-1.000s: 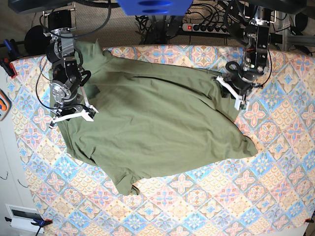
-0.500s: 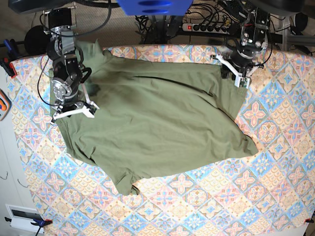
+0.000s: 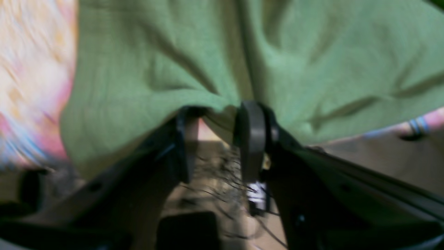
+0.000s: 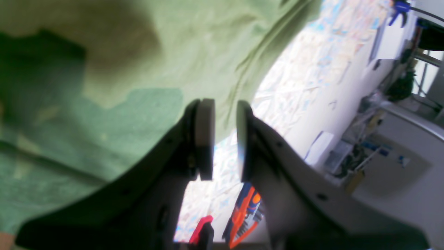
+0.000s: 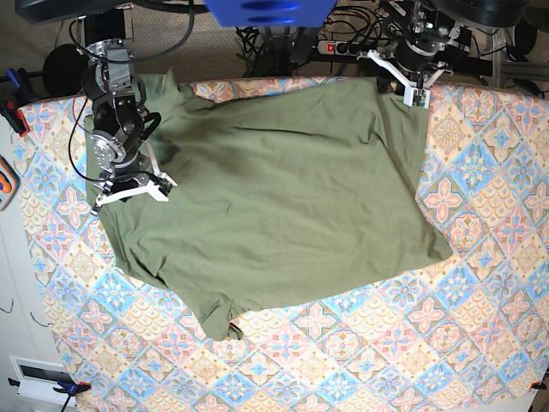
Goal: Layout the t-shirt on the table in an organized manner, then fold the t-shirt properly
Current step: 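Drag the side edge with the left gripper back toward the collar corner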
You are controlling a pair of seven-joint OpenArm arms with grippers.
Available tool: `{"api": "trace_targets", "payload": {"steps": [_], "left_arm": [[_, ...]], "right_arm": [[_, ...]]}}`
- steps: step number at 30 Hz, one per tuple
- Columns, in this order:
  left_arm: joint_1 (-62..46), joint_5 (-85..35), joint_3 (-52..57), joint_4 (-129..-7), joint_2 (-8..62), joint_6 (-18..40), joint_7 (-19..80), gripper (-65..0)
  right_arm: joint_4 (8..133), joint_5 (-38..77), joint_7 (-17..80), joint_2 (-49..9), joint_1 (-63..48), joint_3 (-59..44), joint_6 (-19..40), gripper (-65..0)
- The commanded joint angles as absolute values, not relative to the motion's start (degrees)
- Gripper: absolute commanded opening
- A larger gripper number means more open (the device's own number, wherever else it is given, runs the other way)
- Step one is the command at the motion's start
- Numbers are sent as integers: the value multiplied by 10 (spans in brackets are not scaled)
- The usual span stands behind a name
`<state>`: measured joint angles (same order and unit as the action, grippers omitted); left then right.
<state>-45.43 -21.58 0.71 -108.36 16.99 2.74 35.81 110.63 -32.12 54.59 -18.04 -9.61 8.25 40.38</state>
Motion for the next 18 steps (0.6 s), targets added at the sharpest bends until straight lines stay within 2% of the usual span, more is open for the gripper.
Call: {"api": "trace_targets", "payload": {"steps": [1,5,18], "left_arm": [[-462,-247,20,-1084,164,37,419,-465],[-462,-337,82,-1086,143,38,419,-465],[-477,-606,160,-1086,143,41,420,-457]], "right_arm": [[1116,-326,548,-186,-102,79,400,-545],[1116,-326,548,-186,-118,77,400,-545],[1116,-326,548,-186,-118,77,400,-545]]}}
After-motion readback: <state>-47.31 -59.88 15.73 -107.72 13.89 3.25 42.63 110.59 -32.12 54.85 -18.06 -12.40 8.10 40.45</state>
